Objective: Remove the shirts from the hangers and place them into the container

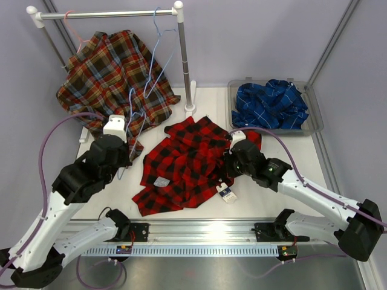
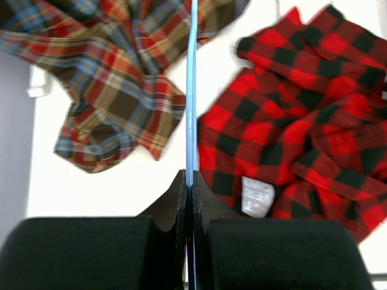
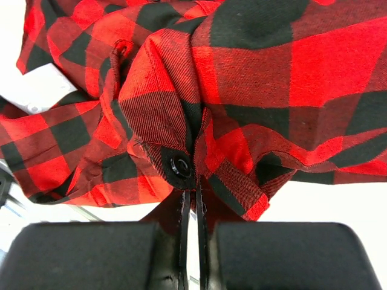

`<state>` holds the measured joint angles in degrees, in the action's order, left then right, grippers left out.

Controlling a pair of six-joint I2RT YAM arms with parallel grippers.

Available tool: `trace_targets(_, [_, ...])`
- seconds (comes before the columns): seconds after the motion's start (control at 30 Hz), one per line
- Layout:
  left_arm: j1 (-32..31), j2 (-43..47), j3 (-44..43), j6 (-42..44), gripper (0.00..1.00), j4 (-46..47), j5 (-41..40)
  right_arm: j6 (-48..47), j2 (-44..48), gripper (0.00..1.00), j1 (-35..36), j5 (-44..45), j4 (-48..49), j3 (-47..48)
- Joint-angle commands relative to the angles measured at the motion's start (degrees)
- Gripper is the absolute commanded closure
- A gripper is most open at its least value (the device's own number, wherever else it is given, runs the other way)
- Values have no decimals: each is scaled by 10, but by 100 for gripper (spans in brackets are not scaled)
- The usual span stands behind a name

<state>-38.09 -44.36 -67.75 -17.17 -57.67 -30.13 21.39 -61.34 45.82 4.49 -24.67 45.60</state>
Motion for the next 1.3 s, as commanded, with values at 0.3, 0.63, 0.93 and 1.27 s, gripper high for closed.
trace_targets(0.3, [102,-34,-27,100,100,183,-33,-24,-1,88,22,-42,65,-6])
trace_targets(0.63, [203,-135,-141,204,100,364,167,-42,4,70,31,-64,79,-7])
trace_targets(0.93, [263,-263,-245,225,100,391,281,-47,27,45,31,-77,90,-14])
trace_targets(1.27, [286,-363,-282,202,100,419,334,-52,41,19,31,-66,74,-16])
